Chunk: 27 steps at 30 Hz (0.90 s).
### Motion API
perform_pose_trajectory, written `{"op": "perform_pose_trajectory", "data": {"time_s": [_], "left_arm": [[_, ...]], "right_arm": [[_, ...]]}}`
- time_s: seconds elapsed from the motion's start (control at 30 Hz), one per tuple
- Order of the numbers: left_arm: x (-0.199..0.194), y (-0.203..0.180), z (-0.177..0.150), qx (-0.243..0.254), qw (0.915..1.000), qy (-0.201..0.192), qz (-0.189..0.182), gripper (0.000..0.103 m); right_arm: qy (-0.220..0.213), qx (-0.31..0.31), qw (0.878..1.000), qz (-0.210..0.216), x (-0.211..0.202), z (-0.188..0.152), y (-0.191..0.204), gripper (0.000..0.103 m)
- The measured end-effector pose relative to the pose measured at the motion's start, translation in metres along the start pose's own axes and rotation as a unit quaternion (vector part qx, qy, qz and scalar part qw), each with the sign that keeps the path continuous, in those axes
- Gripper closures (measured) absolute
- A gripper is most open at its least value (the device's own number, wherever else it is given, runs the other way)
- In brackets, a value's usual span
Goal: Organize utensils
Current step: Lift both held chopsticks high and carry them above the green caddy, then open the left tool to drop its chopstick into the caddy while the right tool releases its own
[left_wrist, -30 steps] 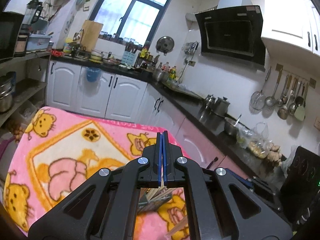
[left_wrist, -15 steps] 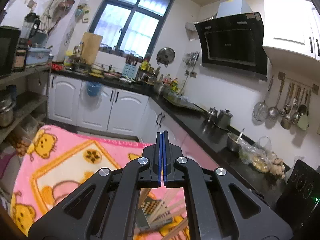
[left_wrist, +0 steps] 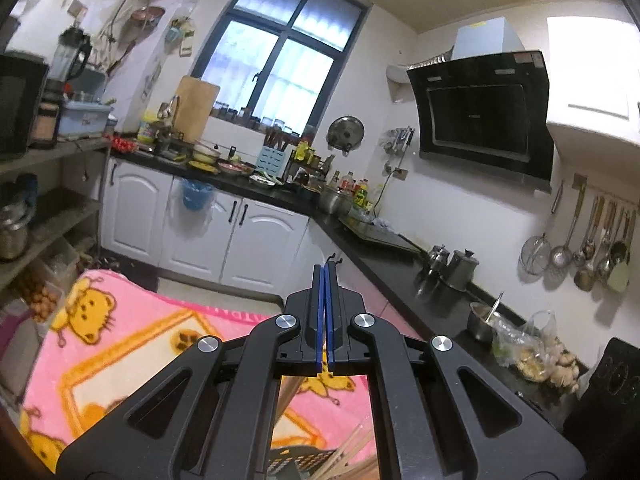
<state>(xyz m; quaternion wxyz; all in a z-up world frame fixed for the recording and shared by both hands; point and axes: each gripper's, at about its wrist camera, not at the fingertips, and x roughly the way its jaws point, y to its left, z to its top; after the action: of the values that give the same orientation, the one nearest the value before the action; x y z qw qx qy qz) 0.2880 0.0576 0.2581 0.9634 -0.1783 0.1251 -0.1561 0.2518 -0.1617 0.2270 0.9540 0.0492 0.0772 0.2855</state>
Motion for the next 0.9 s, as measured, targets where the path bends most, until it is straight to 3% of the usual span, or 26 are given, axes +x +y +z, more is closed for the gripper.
{"op": "perform_pose_trajectory", "data": {"time_s": [0.5,0.7,0.77,0.8,0.9], "left_arm": [[0.043,0.027,-0.046,-0.055,0.9962,0.042,-0.052,0.103],[0.050,0.027,-0.067,-0.040,0.9959,0.076,-0.029,0.103],[0.049,0.031,-0.072,-0.041,0.9954,0.081,-0.030,0.103],[0.048,0.033,-0.076,-0.039,0.9953,0.085,-0.024,0.103],[0.041,0.038,-0.083,-0.034,0.9949,0.095,-0.002,0.092]], "right_arm": [[0.024,-0.014,0.999,-0.015,0.034,-0.047,-0.008,0.098],[0.048,-0.003,0.999,-0.014,0.037,-0.068,-0.014,0.096],[0.057,0.005,0.998,-0.014,0.035,-0.075,-0.017,0.081],[0.061,0.009,0.998,-0.015,0.034,-0.077,-0.018,0.080],[0.071,0.014,0.997,-0.017,0.027,-0.086,-0.021,0.080]]}}
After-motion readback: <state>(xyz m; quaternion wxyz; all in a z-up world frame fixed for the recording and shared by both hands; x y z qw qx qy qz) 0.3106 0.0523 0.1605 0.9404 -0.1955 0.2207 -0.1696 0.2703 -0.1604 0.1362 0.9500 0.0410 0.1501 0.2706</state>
